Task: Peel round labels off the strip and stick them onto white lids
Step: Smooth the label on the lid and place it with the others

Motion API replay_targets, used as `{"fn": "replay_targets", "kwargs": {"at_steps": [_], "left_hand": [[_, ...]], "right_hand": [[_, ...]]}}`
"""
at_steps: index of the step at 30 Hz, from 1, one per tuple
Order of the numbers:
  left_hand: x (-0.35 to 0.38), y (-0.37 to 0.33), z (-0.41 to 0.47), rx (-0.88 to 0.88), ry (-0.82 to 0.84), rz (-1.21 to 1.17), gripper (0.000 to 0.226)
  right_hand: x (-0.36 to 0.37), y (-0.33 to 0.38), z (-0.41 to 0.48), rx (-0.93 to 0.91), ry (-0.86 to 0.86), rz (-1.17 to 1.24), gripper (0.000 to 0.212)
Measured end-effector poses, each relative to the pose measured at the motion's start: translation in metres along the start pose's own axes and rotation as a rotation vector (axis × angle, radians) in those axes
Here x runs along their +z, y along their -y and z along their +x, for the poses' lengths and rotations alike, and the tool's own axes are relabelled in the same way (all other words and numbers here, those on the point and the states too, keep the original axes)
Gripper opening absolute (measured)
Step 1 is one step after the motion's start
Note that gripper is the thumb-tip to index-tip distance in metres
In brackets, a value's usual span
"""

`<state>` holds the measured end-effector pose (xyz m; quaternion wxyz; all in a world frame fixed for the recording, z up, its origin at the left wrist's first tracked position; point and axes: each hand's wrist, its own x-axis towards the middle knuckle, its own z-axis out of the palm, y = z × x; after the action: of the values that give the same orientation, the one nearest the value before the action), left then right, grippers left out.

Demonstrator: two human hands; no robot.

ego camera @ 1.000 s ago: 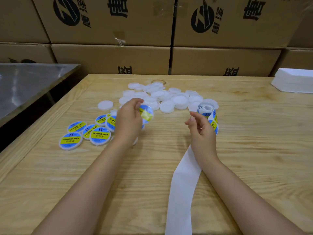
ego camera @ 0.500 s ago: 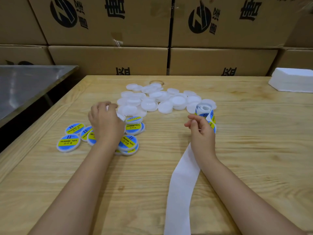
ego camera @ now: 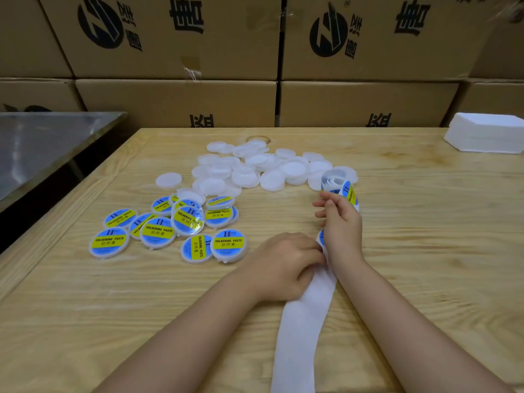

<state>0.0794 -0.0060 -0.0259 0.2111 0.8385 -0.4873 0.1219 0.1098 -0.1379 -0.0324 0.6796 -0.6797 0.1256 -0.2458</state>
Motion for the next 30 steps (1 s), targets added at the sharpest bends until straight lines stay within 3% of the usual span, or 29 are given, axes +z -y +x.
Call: {"fn": "replay_targets", "kwargs": {"at_steps": [8,23,26,30], "left_hand": [[-0.004,0.003,-0.007,-0.048,0.016,-0.166,0.016],[-0.009,-0.001,-0.008,-0.029,-0.071,-0.06,0.007],[-0.005,0.003,-0.008,-0.06,-0.059,-0.078,0.019],[0.003,0.011,-0.007,-0.164,0.019,-0.106,0.049]], "right_hand": [[-0.024,0.005,0.016,-0.254,0.013,-0.457,0.025],[-0.029,-0.002,0.022,-0.216,0.097,-0.603,0.041],[-0.028,0.002,0.019,-0.273,0.067,-0.566,0.041],[-0.03,0.006,0.017,-0.386,0.036,-0.72,0.034]]}}
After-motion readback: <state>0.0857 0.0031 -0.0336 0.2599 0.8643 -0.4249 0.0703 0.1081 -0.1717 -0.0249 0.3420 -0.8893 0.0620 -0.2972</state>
